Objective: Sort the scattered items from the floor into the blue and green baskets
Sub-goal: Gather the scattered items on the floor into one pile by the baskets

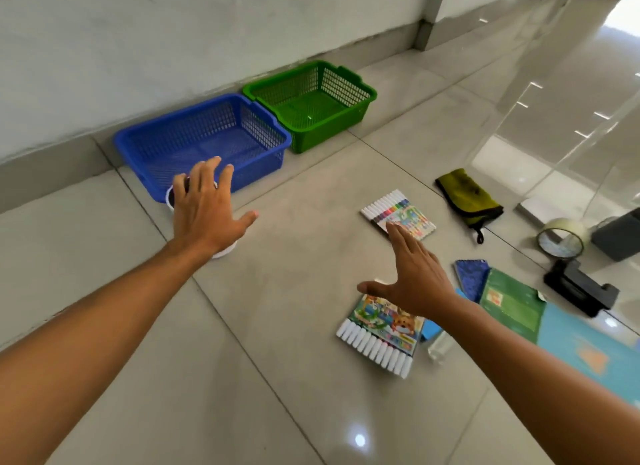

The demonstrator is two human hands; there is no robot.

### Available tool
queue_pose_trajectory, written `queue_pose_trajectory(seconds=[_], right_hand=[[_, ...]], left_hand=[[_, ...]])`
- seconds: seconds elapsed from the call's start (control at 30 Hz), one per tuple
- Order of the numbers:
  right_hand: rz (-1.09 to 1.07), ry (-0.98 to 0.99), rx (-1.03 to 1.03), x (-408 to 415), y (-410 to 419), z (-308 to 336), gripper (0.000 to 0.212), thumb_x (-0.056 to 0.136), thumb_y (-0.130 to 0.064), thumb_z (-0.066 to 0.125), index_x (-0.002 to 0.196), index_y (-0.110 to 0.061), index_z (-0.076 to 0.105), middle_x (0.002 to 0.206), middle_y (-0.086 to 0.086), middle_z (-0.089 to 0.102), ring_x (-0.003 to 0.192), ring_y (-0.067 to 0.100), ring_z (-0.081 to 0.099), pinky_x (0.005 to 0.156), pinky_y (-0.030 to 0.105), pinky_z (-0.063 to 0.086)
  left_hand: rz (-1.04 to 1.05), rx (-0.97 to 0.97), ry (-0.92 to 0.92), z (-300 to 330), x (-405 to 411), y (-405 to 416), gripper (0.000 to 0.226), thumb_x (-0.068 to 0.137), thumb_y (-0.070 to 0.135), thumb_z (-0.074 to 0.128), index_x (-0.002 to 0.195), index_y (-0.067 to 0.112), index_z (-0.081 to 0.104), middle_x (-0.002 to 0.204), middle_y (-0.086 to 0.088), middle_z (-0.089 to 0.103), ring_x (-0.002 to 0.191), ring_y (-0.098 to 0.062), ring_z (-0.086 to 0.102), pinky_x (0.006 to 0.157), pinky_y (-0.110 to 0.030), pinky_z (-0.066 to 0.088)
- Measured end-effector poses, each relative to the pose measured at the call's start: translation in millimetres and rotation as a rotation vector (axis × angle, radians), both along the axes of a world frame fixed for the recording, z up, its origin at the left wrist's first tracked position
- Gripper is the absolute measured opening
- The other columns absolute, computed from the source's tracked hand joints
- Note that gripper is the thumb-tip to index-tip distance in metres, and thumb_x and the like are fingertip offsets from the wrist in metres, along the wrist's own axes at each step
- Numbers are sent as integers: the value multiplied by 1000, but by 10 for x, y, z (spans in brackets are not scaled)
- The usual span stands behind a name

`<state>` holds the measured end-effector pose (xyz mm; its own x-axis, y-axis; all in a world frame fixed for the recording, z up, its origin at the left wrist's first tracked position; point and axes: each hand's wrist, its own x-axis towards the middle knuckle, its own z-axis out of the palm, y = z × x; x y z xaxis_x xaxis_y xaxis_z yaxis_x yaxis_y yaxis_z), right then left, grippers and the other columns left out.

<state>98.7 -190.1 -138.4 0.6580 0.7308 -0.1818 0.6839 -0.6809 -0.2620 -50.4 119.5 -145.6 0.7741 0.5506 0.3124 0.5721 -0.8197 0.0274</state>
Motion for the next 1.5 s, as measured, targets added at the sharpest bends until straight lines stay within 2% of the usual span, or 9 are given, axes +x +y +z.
queue_pose_trajectory(seconds=[0.17, 0.4, 0.53, 0.8, 0.97, 1.13, 1.3, 1.37, 1.5], right_hand=[[-79, 22, -42, 71, -459, -22, 122, 71, -74, 65, 157, -21, -4, 164, -1, 4, 149, 20, 12, 118, 39, 17], [-141, 11, -259, 222, -1313, -171, 126, 69, -64, 75, 155, -29, -9, 165, -1, -2, 150, 24, 8, 119, 42, 14], [-73, -60, -324, 322, -1578, -247, 108, 81, -52, 71, 154, -38, -7, 165, 0, 0, 149, 25, 11, 118, 42, 18], [126, -183, -355, 356, -1415, -518, 62, 85, -29, 72, 135, -45, 41, 149, -1, 32, 133, 22, 35, 106, 38, 36], [166, -248, -370, 357, -1379, -630, 57, 82, -39, 74, 130, -41, 44, 136, -2, 42, 120, 21, 42, 99, 36, 37], [220, -270, -420, 352, -1371, -607, 56, 82, -46, 73, 130, -37, 46, 133, -4, 52, 120, 22, 48, 101, 40, 36], [204, -259, -364, 331, -1261, -471, 46, 89, -53, 60, 130, -38, 44, 127, -12, 60, 121, 17, 52, 107, 37, 28], [159, -197, -316, 296, -1102, -363, 45, 92, -53, 57, 132, -36, 42, 128, -10, 58, 118, 15, 53, 111, 35, 27], [178, -88, -321, 294, -691, 63, 49, 94, -51, 55, 136, -34, 38, 125, -2, 49, 92, 13, 57, 80, 26, 48]], left_hand=[[-250, -152, 148, -140, 284, -706, 84, 77, 65, 62, 141, 15, 40, 142, -12, 41, 124, -33, 41, 99, -48, 29], [-609, -354, 519, -500, 667, -1677, 95, 78, 70, 57, 151, 24, 18, 158, 0, 19, 143, -22, 23, 112, -40, 21], [-684, -370, 570, -600, 904, -1980, 81, 89, 60, 52, 153, 25, 16, 161, 2, 15, 144, -21, 21, 114, -41, 20], [-652, -467, 516, -756, 1144, -2153, 60, 98, 45, 44, 151, 28, 22, 157, 3, 26, 142, -19, 22, 112, -41, 18], [-621, -509, 468, -825, 1107, -2165, 47, 91, 46, 57, 132, 28, 44, 138, 4, 46, 128, -15, 36, 105, -37, 23], [-537, -589, 445, -784, 1020, -2038, 37, 86, 43, 66, 110, 23, 47, 114, 4, 56, 104, -15, 46, 91, -33, 30], [-413, -804, 369, -701, 861, -1793, 31, 87, 35, 69, 101, 23, 44, 107, 2, 57, 88, -17, 54, 71, -32, 39], [-350, -848, 294, -651, 797, -1653, 26, 89, 27, 66, 109, 20, 50, 114, -4, 56, 96, -20, 55, 79, -33, 45], [-205, -796, 148, -399, 737, -1334, 28, 94, 19, 58, 121, 13, 59, 120, -12, 55, 107, -27, 55, 88, -34, 43]])
